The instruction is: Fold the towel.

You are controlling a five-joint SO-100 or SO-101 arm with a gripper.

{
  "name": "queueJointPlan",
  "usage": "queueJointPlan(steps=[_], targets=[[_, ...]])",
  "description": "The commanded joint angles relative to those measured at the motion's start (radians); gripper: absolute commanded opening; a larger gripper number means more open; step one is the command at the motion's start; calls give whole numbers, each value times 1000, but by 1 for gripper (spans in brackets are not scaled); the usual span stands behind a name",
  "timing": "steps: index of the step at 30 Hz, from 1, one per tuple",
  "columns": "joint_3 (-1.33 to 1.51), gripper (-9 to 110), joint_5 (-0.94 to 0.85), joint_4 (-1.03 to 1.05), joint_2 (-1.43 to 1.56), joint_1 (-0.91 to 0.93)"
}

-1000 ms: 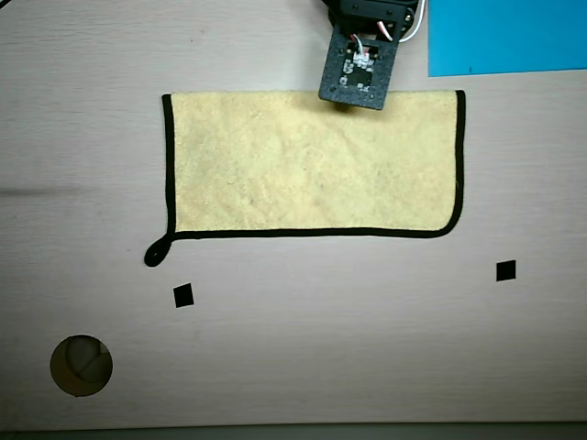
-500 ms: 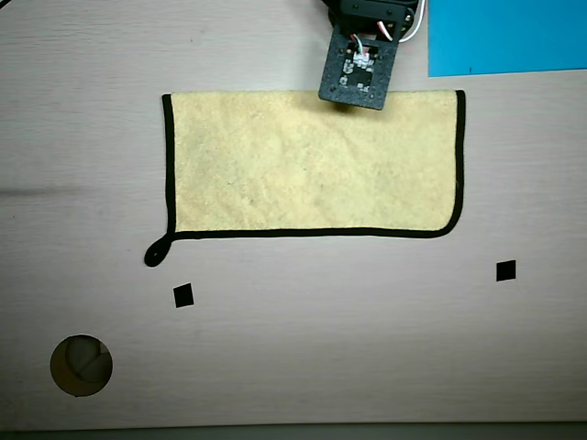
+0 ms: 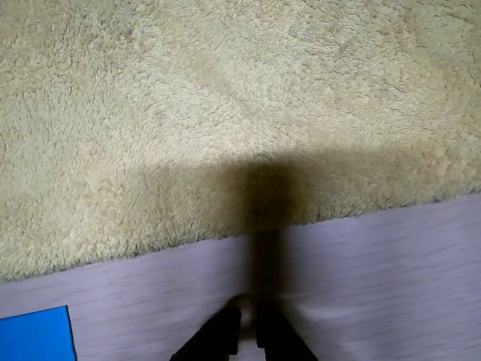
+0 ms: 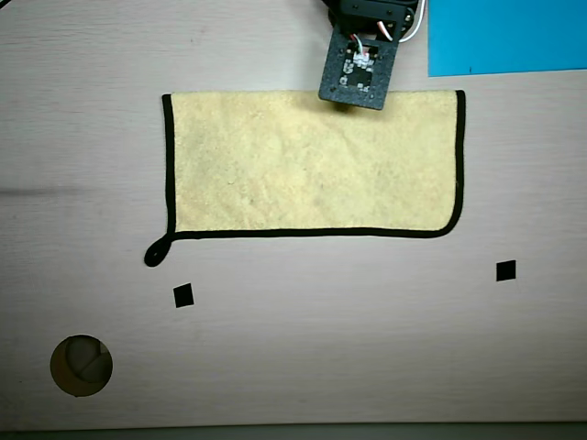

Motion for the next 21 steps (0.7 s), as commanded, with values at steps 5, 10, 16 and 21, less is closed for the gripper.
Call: queueJointPlan(steps=[5,10,16,21], targets=[[41,0,-15,5,2,5],[41,0,-15,5,2,11],[41,2,-15,5,2,5],[41,0,38,-2,-3,9]])
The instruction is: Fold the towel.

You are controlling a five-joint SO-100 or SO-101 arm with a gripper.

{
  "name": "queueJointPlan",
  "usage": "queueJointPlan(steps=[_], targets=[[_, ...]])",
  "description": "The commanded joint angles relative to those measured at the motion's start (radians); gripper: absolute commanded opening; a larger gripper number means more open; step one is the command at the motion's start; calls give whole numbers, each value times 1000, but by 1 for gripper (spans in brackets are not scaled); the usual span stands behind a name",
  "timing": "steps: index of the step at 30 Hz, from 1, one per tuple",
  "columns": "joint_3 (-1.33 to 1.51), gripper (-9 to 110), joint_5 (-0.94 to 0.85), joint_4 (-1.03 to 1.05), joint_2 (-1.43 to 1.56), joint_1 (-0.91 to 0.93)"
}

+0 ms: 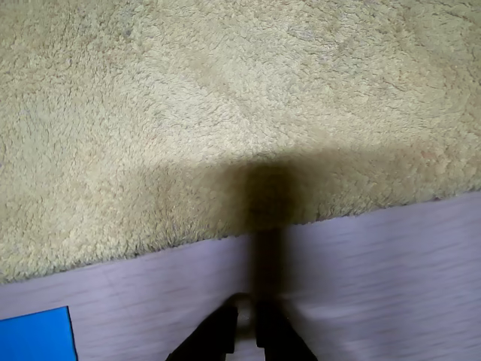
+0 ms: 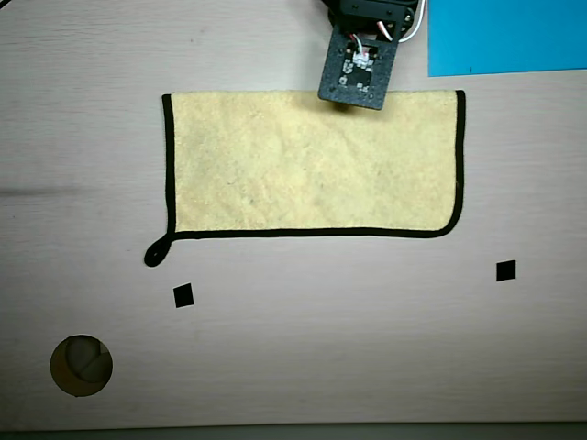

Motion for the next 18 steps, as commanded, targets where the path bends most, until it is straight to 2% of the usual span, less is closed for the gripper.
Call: queueJointPlan(steps=[1,7,13,18], targets=[[41,0,15,-2,-6,26],[-137,0,236,-71,-186,242],[-426,5,433,-258,-601,558],[-637,12,673,-288,-933,699]])
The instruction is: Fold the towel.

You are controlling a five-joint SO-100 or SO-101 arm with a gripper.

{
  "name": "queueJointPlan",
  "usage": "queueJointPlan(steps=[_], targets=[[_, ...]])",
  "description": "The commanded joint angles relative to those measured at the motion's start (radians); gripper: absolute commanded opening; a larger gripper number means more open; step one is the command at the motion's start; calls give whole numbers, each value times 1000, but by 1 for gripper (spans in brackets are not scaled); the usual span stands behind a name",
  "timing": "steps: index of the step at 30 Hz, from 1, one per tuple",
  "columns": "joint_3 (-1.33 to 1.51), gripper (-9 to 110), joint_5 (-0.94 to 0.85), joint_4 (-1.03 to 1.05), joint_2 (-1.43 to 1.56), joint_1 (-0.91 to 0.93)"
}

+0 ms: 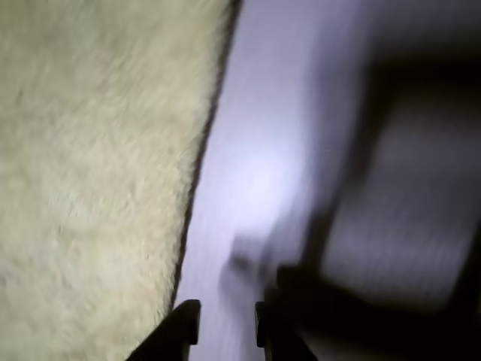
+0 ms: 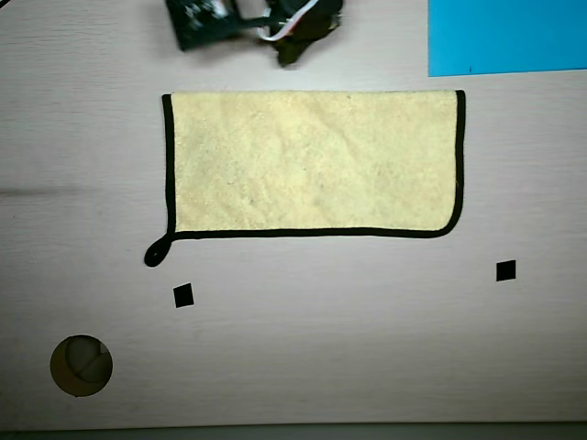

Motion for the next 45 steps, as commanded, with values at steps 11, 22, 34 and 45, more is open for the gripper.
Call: queueJointPlan(steps=[11,22,34,45], targets=[[-333,21,472,-374,-618,112],[-330,20,357,-620,-801,133],[-288,18,347,-658,-798,67],[-318,13,290,-693,-805,11]])
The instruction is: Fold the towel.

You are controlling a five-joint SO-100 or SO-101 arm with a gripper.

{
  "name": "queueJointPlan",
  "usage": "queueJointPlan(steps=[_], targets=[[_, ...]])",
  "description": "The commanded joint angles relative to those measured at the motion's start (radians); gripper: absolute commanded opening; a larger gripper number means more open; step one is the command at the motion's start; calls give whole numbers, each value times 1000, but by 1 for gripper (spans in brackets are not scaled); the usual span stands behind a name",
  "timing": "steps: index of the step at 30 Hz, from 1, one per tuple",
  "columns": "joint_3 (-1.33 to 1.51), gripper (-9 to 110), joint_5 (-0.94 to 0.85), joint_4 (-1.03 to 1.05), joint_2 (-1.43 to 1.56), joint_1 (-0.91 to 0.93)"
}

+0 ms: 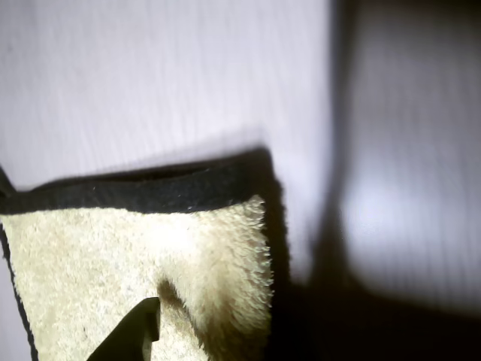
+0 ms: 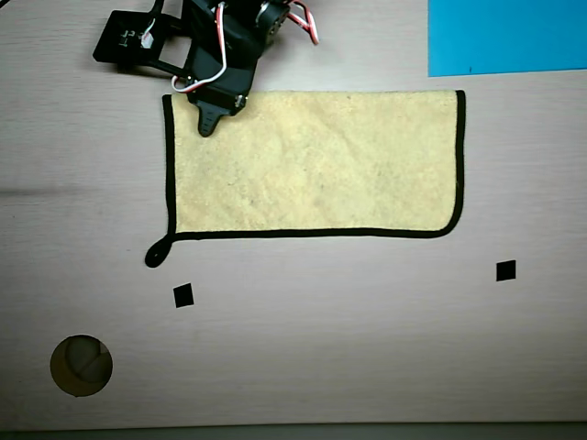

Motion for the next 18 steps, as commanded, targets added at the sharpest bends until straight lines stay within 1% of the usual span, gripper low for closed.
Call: queueJointPlan(steps=[1,4,8,9,11,18], targets=[[-34,12,-28,-32,9,-43],[-38,9,-52,-44,9,-58],[-32,1,-83,-124,8,-55],[-31,0,-118,-140,8,-54],[-28,0,-173,-169,8,-54],[-54,0,-253,-172,37,-34]])
